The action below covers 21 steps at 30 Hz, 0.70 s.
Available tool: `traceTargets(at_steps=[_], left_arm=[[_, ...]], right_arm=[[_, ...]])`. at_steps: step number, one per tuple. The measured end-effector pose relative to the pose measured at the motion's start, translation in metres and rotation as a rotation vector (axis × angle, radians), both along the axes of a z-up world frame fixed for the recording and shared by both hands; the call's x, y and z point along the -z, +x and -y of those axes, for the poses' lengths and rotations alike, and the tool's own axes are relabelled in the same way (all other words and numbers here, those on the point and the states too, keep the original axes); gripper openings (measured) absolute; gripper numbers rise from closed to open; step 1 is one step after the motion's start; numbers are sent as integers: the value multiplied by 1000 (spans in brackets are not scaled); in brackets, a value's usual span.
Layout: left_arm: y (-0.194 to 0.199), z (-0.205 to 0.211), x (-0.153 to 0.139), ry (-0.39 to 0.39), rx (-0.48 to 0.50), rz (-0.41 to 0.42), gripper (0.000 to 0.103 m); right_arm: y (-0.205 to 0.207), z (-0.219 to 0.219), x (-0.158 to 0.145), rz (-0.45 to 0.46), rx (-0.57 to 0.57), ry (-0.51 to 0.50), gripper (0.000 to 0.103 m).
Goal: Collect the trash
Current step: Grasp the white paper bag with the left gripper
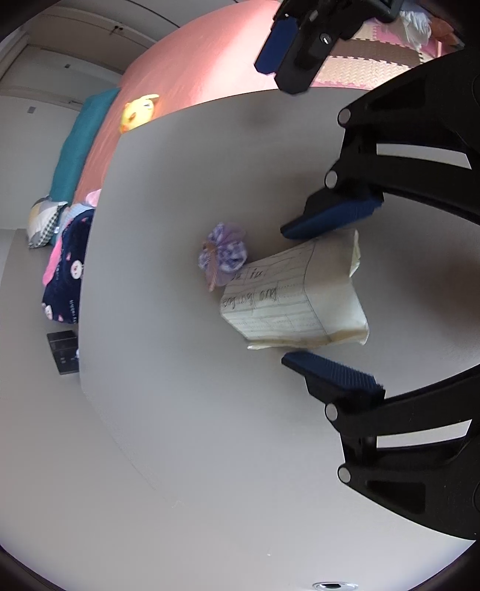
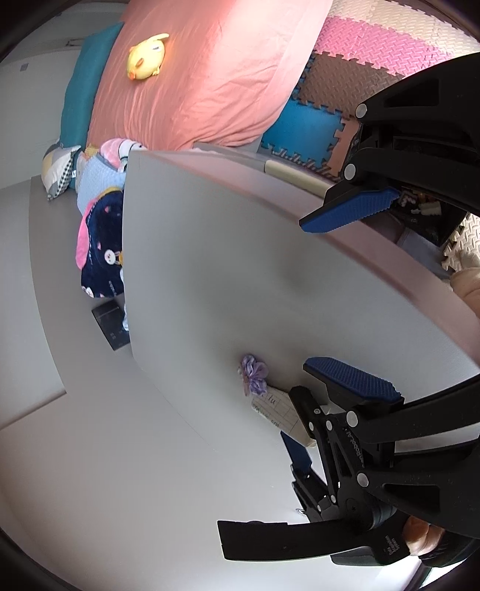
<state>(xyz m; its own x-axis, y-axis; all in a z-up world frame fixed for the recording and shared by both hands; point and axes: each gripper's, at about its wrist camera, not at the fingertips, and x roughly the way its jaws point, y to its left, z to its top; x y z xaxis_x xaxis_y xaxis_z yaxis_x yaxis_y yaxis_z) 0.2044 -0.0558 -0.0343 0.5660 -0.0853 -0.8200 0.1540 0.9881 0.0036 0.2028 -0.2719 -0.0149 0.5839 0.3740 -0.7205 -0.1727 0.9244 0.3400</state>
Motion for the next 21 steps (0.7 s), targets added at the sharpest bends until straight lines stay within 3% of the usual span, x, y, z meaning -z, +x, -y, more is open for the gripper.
traceTargets(at_steps=[2, 5, 10, 13, 16, 21], left_arm=[[-1, -3, -1, -3, 0, 4, 44], [1, -10, -2, -24, -11, 9, 36], [6, -29, -3, -74, -90, 0, 34], [4, -44, -4, -61, -186, 2, 34], [4, -53, -4, -89, -194, 3, 34], [5, -65, -9, -65, -224, 23, 33]], right_arm=[[3, -5, 1, 0, -9, -2, 71], [9, -17, 1, 3, -32, -9, 71], [17, -36, 2, 7, -74, -25, 71], [23, -49, 2, 6, -99, -38, 67], [29, -61, 3, -2, -118, -44, 65], [38, -78, 1, -5, -136, -60, 61]])
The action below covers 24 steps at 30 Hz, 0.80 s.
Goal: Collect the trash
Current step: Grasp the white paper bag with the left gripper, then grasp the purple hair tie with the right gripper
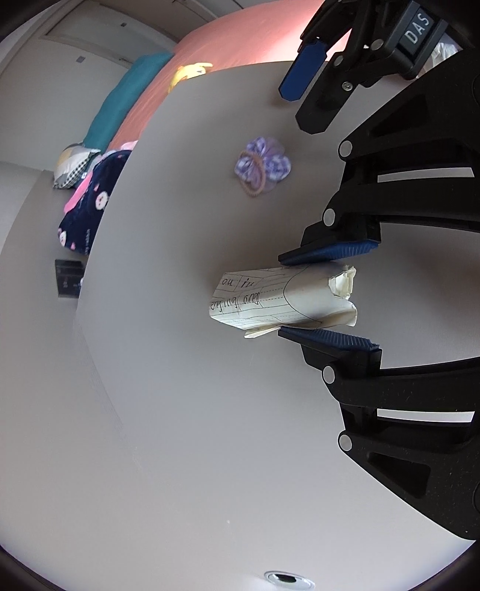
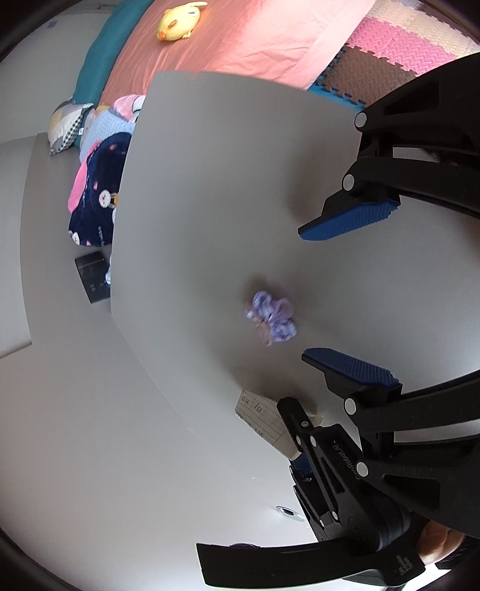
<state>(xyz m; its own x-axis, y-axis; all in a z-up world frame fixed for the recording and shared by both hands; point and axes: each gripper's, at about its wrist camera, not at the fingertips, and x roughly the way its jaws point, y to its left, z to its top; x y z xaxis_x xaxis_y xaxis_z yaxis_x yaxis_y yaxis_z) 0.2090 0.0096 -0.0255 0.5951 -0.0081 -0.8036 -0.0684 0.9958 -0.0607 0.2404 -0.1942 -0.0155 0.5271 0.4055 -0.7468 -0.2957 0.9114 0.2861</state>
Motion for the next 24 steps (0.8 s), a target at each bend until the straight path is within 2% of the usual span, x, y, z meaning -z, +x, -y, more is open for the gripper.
traceTargets(at_steps=[4, 8, 17, 18, 19, 22, 24], left_arm=[[0, -16, -5, 15, -45, 13, 33], [2, -27, -8, -3, -66, 18, 33], [4, -26, -7, -11, -50, 7, 33], [4, -26, -7, -11, -50, 7, 33], [5, -27, -7, -14, -50, 6, 33], [7, -27, -6, -18, -50, -1, 33], [8, -27, -5, -22, -48, -7, 33]], right_arm=[[7, -16, 0, -3, -27, -21, 55], [14, -28, 3, -16, -48, -34, 50], [25, -41, 8, -24, -43, -88, 37], [25, -41, 8, -23, -43, -94, 32], [25, -42, 9, -22, -46, -101, 23], [24, -45, 10, -17, -61, -114, 7], [22, -46, 10, -6, -68, -119, 6]])
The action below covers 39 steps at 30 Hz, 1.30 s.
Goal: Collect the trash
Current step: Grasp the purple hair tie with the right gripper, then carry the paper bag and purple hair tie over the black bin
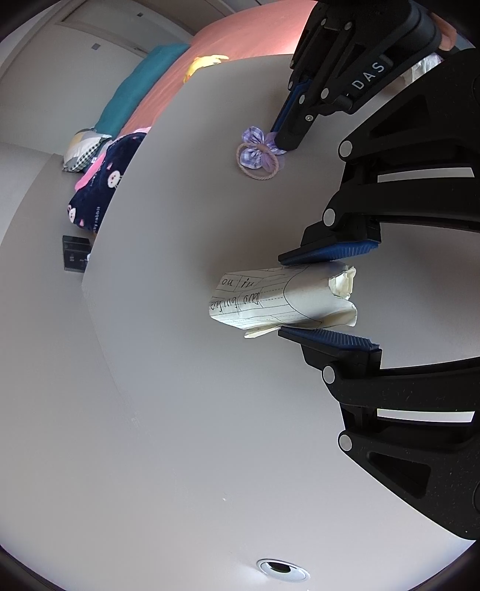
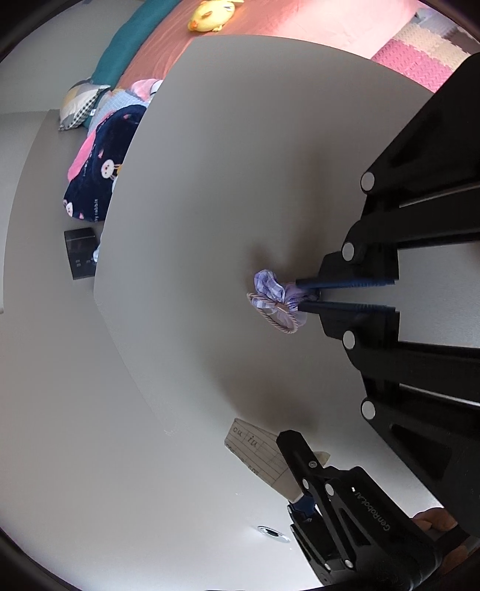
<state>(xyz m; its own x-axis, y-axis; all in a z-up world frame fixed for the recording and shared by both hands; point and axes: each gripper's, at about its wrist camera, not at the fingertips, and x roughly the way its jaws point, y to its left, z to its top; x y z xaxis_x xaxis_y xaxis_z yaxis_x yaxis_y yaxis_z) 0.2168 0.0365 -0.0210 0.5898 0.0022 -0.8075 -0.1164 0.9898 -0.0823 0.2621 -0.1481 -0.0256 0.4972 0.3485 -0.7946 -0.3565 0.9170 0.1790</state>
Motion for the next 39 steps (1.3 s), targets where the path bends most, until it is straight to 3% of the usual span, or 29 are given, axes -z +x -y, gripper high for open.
traceTargets(at_steps=[12, 39], left_arm=[[-9, 17, -10, 6, 30, 22, 33], [-86, 106, -44, 6, 170, 88, 33]], right_arm=[[-28, 21, -27, 49, -8, 60, 4], [-120, 114, -64, 139, 104, 117, 5]])
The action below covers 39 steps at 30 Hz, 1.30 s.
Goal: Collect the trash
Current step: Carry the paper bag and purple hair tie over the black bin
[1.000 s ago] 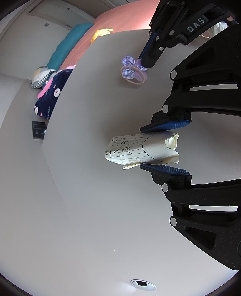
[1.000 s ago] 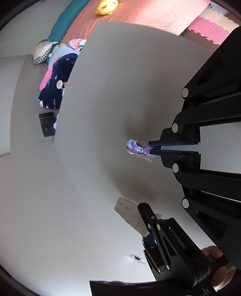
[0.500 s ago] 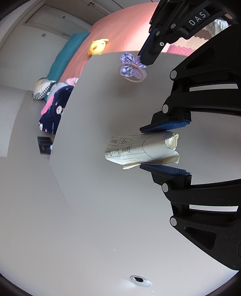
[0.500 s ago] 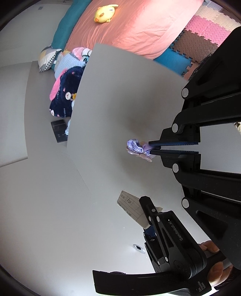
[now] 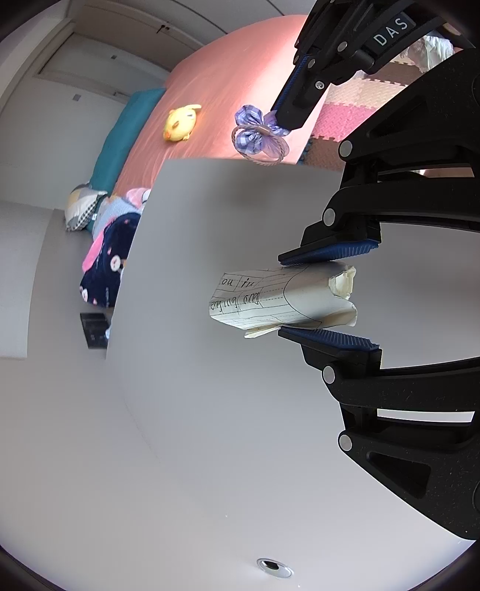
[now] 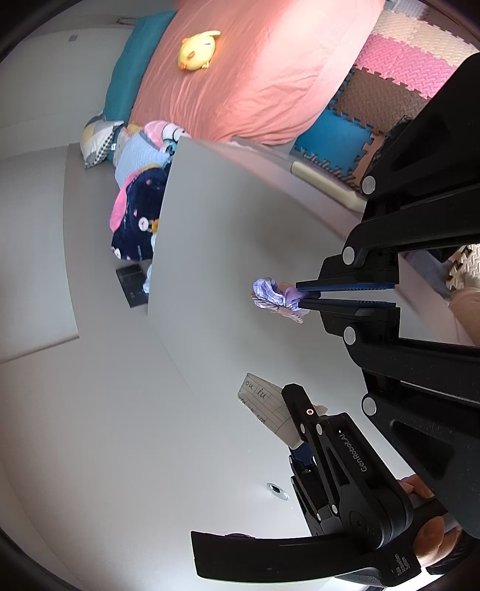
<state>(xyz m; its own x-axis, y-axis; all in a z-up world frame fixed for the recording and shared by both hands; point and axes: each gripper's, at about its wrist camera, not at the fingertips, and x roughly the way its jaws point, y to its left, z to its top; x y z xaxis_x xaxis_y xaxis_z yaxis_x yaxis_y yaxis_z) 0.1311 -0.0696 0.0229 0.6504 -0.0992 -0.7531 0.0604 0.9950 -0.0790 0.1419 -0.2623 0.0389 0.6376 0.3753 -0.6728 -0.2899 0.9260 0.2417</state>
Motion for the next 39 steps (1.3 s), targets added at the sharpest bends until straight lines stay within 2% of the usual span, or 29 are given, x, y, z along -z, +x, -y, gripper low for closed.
traceTargets(at_steps=[13, 39], left_arm=[[-19, 49, -6, 9, 102, 14, 33], [-29, 142, 6, 15, 308, 2, 34]], right_arm=[[-31, 47, -2, 22, 78, 16, 5], [-77, 139, 5, 30, 257, 44, 5]])
